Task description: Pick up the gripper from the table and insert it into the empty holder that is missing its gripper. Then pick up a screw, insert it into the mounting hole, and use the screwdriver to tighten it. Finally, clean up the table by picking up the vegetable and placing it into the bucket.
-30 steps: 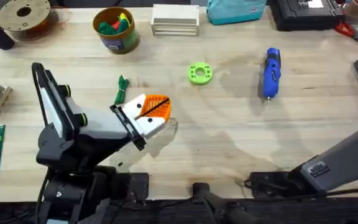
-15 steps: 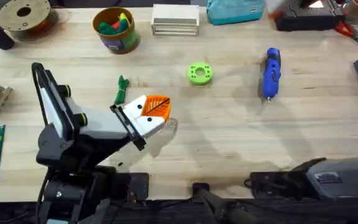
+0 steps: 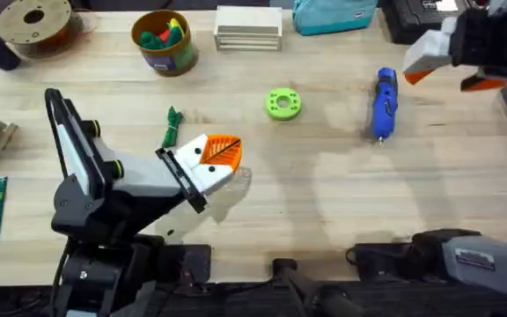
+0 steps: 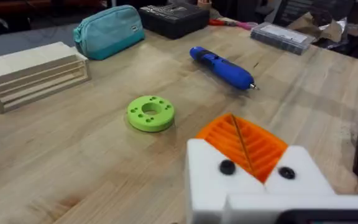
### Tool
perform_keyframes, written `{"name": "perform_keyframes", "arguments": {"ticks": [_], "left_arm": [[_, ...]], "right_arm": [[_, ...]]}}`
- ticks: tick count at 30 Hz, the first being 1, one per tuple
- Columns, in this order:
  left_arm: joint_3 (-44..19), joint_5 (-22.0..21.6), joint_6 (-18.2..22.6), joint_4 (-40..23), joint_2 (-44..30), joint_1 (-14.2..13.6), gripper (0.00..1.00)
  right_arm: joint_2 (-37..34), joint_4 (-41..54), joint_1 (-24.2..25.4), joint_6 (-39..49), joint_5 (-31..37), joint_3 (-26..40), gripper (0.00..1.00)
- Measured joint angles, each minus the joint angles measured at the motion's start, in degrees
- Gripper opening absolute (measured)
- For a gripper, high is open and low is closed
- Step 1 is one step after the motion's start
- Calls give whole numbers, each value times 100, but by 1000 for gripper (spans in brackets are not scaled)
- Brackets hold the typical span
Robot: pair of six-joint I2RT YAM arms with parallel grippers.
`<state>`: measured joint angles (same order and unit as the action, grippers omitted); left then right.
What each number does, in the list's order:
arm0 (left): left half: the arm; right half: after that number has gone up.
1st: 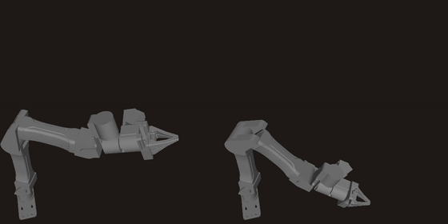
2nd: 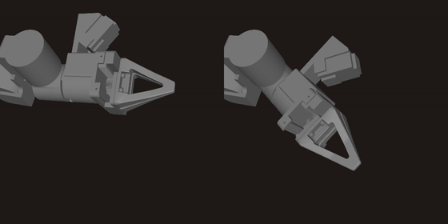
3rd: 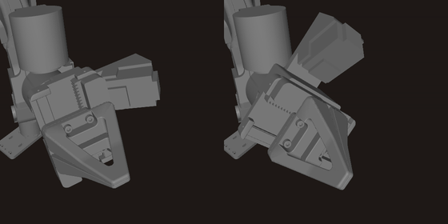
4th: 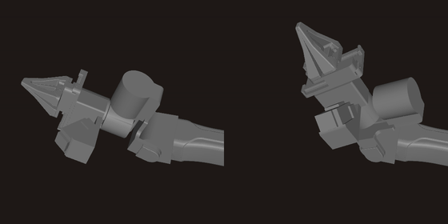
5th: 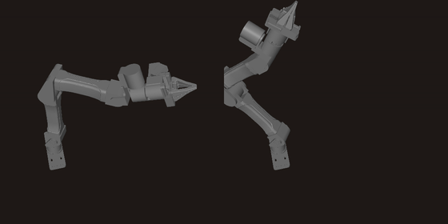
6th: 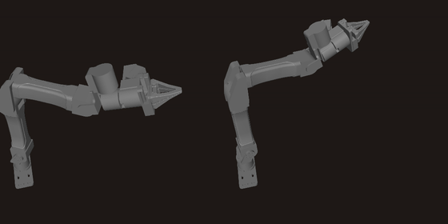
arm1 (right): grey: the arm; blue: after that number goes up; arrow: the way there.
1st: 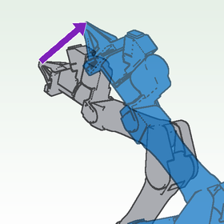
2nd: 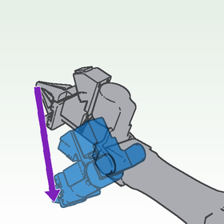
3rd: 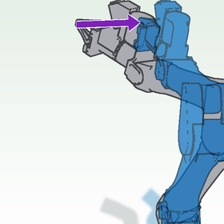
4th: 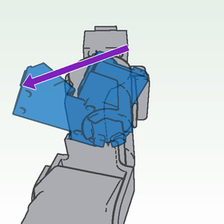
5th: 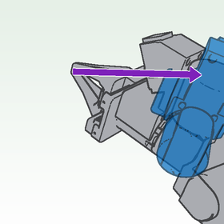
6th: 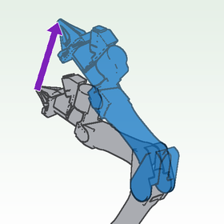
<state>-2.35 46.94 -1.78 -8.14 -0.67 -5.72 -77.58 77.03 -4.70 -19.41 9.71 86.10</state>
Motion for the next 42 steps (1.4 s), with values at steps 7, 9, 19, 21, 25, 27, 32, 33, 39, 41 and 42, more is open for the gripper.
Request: {"name": "perform_keyframes", "arguments": {"ticks": [7, 9, 19, 21, 25, 27, 32, 33, 39, 41, 42], "left_arm": [[0, 0, 0, 0, 0, 0, 4], [0, 0, 0, 1, 0, 0, 4], [0, 0, 0, 0, -1, 0, 4], [0, 0, 0, 0, -1, 0, 4], [0, 0, 0, 0, 0, 0, 4], [0, 0, 0, 0, 0, 0, 4], [0, 0, 0, 1, 0, 0, 4], [0, 0, 0, 0, 0, 0, 4], [0, 0, 0, 0, 0, 0, 4], [0, 0, 0, 0, -1, 0, 4], [0, 0, 0, 0, 0, 0, 4]], "right_arm": [[-633, -670, 823, -248, -345, -244, 766], [-889, -902, 965, -164, -376, -244, 766], [-2228, -2078, 1011, 417, -502, -244, 850], [-2435, -2250, 1011, 492, -507, -248, 892], [-2695, -2464, 1011, 651, -508, -251, 921], [-2775, -2490, 1013, 711, -507, -251, 926], [-2970, -2533, 1034, 935, -655, -251, 928], [-3005, -2547, 1042, 972, -685, -251, 928], [-3194, -2696, 1191, 1133, -795, -251, 929], [-3242, -2738, 1234, 1162, -808, -251, 929], [-3266, -2757, 1255, 1176, -808, -251, 929]]}}
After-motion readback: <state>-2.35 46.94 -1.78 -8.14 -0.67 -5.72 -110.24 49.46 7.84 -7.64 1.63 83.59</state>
